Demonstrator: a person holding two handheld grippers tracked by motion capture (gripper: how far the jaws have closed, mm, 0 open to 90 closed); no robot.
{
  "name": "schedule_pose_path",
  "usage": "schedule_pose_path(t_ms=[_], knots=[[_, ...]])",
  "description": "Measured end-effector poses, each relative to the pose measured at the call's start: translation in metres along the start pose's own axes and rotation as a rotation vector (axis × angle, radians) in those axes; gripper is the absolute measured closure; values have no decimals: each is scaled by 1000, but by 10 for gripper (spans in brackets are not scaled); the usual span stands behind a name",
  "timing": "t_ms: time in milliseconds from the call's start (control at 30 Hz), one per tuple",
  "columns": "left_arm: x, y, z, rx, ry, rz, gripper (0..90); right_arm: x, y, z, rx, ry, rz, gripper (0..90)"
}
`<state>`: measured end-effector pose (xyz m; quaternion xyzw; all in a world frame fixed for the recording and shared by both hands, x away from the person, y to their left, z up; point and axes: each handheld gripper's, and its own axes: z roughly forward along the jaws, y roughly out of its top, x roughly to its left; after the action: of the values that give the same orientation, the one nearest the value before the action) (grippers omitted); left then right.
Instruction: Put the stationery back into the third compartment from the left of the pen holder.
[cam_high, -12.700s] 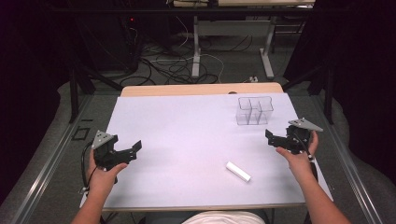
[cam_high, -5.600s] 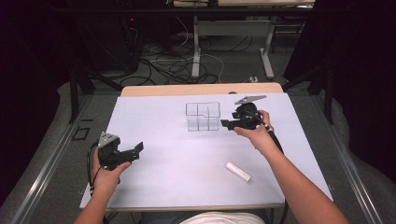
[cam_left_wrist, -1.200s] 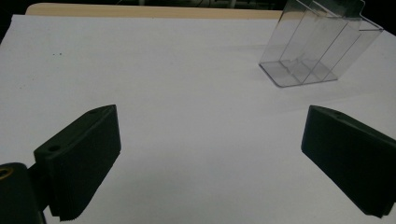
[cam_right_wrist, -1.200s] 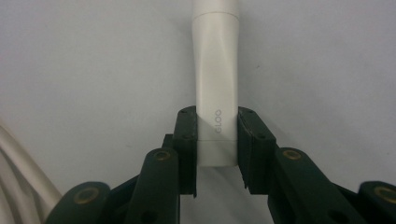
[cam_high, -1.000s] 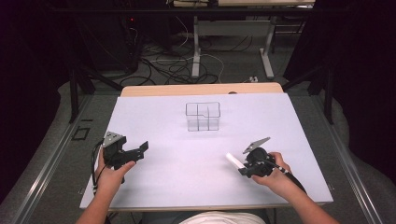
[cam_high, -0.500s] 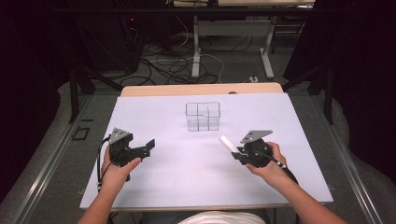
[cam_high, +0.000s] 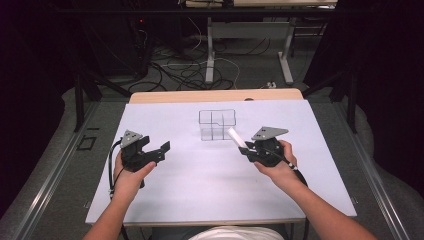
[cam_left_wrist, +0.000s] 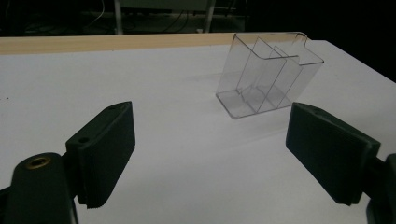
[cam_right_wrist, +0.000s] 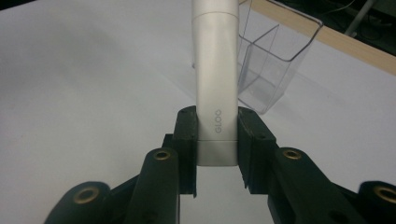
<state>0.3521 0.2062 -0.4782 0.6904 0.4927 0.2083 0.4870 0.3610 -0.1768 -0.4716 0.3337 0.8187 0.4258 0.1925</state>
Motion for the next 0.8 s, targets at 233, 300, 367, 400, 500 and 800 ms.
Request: schedule_pose_path(t_ms=[233,300,367,400,500,800], knots=[[-16,11,7,-30,-25,37,251,0,4,11,-68,-5,13,714],[-22,13,9,-32,-43,39,263,2,3,13,-73,1,10,714],[-27,14,11,-23,-60,42,269,4,1,15,-78,1,8,714],[-30,15,12,-19,-65,53,270,4,-1,16,-88,2,6,714],[-38,20,14,4,-83,68,291,7,-2,17,-99,0,18,714],[-59,33,17,1,-186,26,408,7,1,10,-138,-26,25,714]])
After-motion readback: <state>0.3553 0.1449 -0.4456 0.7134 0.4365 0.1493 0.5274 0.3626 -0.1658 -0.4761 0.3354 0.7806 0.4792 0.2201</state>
